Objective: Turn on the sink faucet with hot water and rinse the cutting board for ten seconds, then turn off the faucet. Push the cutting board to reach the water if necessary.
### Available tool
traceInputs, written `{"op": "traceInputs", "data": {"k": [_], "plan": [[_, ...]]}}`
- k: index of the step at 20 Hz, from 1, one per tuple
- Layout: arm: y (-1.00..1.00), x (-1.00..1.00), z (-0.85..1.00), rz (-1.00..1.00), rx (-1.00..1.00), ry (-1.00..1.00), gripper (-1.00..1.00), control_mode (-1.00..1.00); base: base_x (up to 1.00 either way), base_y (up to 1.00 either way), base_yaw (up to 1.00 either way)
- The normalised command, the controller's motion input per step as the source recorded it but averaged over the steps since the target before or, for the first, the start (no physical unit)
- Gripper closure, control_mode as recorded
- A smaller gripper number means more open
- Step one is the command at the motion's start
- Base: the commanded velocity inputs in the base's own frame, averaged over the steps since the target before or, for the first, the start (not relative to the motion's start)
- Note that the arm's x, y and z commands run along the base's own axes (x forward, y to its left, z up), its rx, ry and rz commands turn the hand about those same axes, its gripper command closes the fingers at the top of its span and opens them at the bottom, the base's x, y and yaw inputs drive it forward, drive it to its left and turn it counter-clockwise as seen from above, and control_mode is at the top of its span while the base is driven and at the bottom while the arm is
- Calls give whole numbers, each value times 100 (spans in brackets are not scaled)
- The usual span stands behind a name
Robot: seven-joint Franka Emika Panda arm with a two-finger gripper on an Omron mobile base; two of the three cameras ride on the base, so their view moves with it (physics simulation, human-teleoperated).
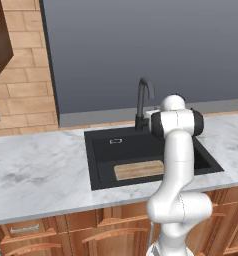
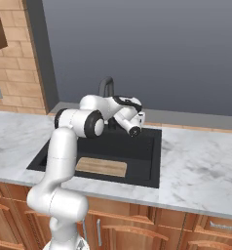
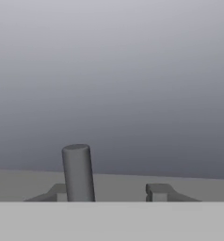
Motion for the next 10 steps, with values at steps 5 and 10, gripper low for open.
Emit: {"op": "traceInputs", "data": {"k": [5,10], "plan": [[0,0,0,0,0,0,100,-100,0,0,0],[0,0,0,0,0,0,100,-100,0,0,0]]}}
